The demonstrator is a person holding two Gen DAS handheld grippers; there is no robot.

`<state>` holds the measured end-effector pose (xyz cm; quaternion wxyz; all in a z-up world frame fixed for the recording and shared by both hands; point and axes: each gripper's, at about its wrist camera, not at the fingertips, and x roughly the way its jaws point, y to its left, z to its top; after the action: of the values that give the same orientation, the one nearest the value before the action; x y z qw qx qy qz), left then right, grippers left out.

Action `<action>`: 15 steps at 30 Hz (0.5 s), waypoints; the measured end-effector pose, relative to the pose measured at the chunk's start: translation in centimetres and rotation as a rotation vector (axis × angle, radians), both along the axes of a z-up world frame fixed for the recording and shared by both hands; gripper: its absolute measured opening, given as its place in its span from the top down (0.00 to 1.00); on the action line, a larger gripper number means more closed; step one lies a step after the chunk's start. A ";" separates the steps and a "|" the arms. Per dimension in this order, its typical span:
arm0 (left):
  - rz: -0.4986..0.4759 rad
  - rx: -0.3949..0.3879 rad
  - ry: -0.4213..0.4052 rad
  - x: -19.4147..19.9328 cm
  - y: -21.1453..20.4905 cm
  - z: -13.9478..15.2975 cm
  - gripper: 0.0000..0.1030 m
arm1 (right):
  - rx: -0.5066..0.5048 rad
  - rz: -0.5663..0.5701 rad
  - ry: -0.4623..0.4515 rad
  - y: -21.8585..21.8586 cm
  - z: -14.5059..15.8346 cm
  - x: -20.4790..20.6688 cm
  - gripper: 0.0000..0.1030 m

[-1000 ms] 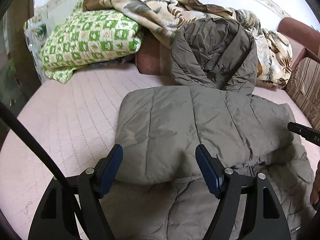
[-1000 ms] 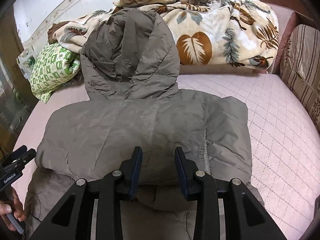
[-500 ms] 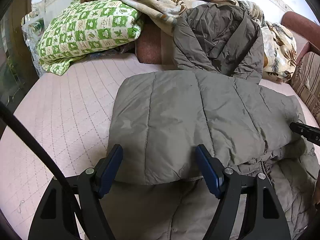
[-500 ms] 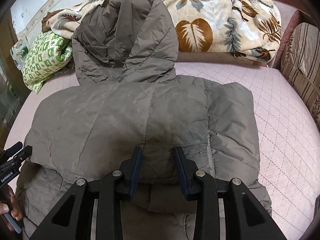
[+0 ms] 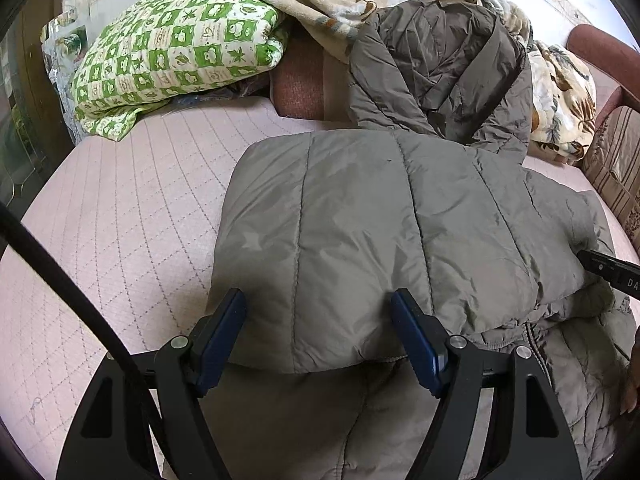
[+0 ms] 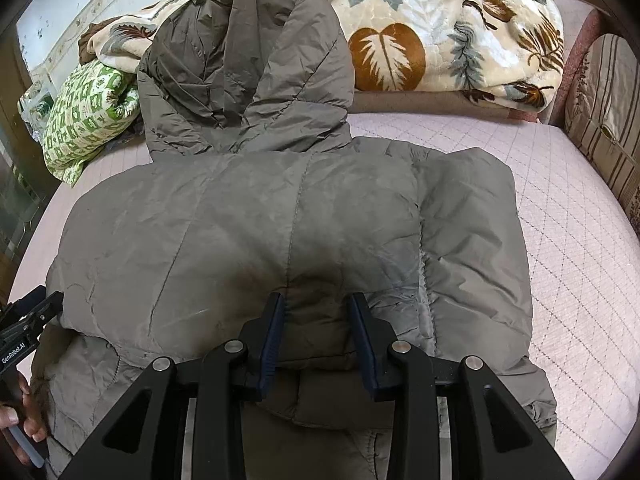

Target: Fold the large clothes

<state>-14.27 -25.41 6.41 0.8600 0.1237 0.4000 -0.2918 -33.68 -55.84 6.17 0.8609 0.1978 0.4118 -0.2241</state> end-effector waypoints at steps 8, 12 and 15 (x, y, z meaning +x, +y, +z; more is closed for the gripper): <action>-0.008 -0.057 -0.011 -0.3 0.5 2.1 0.27 | 0.014 0.008 -0.031 0.3 1.4 -0.5 0.65; -0.005 -0.072 -0.012 -0.1 0.7 2.8 0.27 | 0.015 0.026 -0.068 1.1 3.0 -1.0 0.65; 0.000 -0.082 0.010 0.1 0.7 3.0 0.27 | 0.026 0.042 -0.102 1.5 4.4 -1.6 0.65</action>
<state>-14.16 -24.67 9.39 0.8622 0.0867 0.3921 -0.3089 -35.30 -54.38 10.60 0.8827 0.2116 0.3741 -0.1902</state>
